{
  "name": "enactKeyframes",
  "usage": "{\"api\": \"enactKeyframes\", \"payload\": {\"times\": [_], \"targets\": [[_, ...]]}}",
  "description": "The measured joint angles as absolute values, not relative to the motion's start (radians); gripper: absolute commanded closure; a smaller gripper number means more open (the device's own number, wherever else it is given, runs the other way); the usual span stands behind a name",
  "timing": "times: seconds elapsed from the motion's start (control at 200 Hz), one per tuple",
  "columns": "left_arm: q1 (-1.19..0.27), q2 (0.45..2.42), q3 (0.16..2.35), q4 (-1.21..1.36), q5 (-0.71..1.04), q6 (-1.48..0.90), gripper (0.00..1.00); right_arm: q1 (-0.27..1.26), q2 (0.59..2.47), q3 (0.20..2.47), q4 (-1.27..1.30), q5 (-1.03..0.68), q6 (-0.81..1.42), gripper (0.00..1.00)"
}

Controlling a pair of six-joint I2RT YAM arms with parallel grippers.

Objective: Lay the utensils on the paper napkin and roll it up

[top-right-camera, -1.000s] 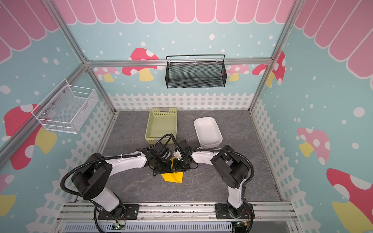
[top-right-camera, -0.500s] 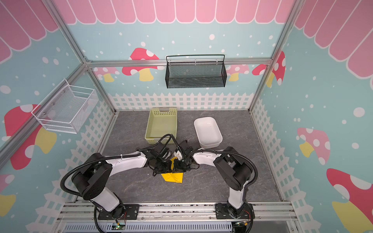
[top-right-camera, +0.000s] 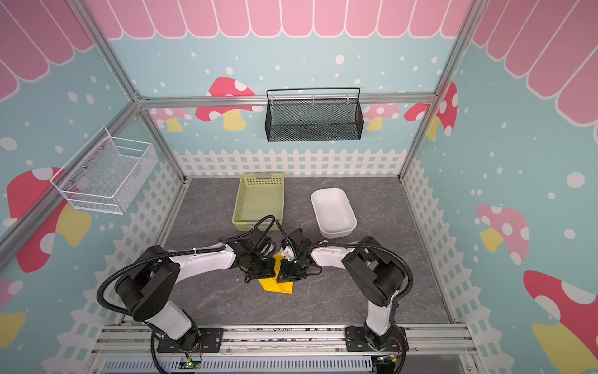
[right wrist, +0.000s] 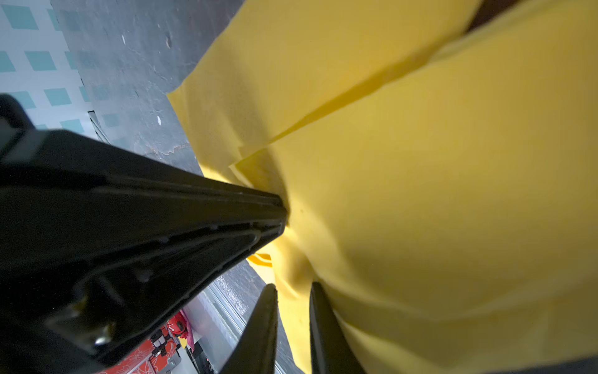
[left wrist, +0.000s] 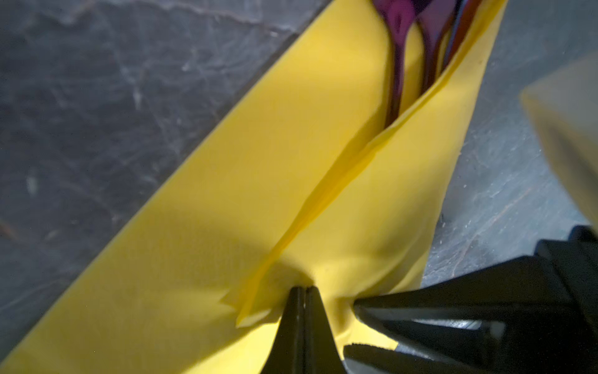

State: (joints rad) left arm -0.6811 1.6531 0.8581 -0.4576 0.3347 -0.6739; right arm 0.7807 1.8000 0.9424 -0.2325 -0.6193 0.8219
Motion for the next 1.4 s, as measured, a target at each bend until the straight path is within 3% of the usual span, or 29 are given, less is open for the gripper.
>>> {"api": "enactKeyframes", "payload": {"times": [0.34, 0.505, 0.635, 0.816, 1.081, 1.396], "targets": [[-0.681, 1.654, 0.859, -0.459, 0.334, -0.674, 1.0, 0.788, 1.816, 0.935, -0.207, -0.633, 0.82, 0.85], [-0.681, 1.654, 0.859, -0.459, 0.334, -0.674, 1.0, 0.79, 1.816, 0.935, -0.208, -0.632, 0.82, 0.84], [-0.681, 1.654, 0.859, -0.459, 0.334, -0.674, 1.0, 0.799, 1.816, 0.938, -0.212, -0.629, 0.814, 0.77], [-0.681, 1.653, 0.861, -0.463, 0.333, -0.674, 1.0, 0.805, 1.817, 0.944, -0.221, -0.617, 0.809, 0.8], [-0.677, 1.623, 0.867, -0.491, 0.319, -0.678, 0.88, 0.808, 1.817, 0.95, -0.237, -0.596, 0.801, 0.83], [-0.579, 1.422, 0.811, -0.497, 0.287, -0.7, 0.76, 0.812, 1.817, 0.952, -0.243, -0.585, 0.799, 0.84]]}}
